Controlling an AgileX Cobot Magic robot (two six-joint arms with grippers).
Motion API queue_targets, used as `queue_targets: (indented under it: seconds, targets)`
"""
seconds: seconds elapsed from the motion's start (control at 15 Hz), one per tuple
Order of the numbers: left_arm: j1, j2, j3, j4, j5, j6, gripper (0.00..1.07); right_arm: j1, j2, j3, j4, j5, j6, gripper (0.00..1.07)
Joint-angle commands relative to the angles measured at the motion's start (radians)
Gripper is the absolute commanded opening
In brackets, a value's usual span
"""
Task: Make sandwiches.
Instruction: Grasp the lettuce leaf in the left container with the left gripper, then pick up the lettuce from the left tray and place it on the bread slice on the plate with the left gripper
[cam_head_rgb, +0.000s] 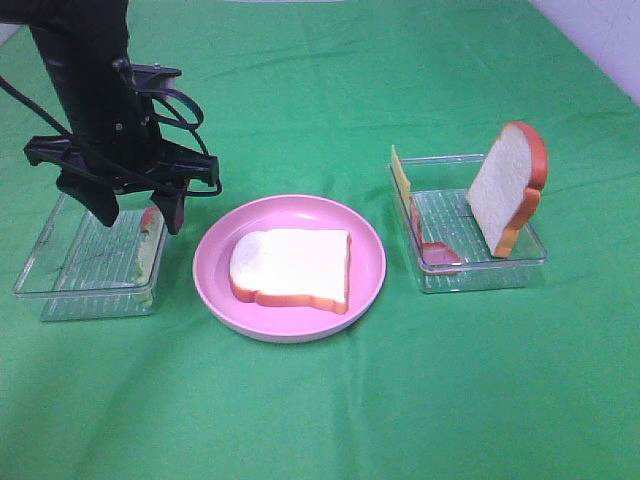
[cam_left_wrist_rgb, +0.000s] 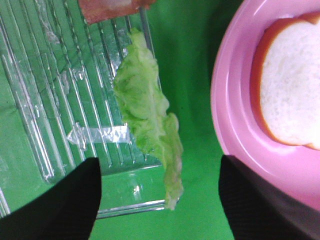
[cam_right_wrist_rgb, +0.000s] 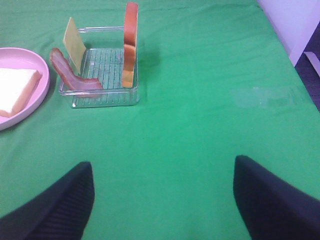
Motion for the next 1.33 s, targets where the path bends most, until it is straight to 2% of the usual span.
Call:
queue_targets:
  seconds: [0.07, 0.2, 0.4, 0.6, 0.8, 1.07, 1.33]
  targets:
    - [-0.003, 0.018, -0.003, 0.003, -0.007, -0.010, 0.56, -0.004, -0.014, 0.002, 0.000, -0.012, -0.009, 0.73]
    - [-0.003, 0.024, -0.003, 0.004, -0.012, -0.010, 0.52, -0.004, -0.014, 0.002, 0.000, -0.012, -0.009, 0.73]
    - [-0.003, 0.025, -0.003, 0.009, -0.039, -0.010, 0.37, -0.004, -0.014, 0.002, 0.000, -0.012, -0.009, 0.73]
    - [-0.003, 0.025, -0.003, 0.009, -0.076, -0.010, 0.16, -0.004, -0.014, 0.002, 0.000, -0.012, -0.009, 0.73]
    - [-0.003, 0.025, -0.003, 0.009, -0.079, -0.010, 0.00, -0.004, -0.014, 0.002, 0.000, -0.012, -0.009, 0.73]
    - [-0.003, 0.023, -0.005, 0.009, -0.068, -0.009, 0.00, -0.004, -0.014, 0.002, 0.000, -0.012, -0.009, 0.73]
    - [-0.005, 0.022, -0.108, -0.044, 0.078, 0.034, 0.00, -0.004, -0.014, 0.002, 0.000, -0.012, -0.009, 0.73]
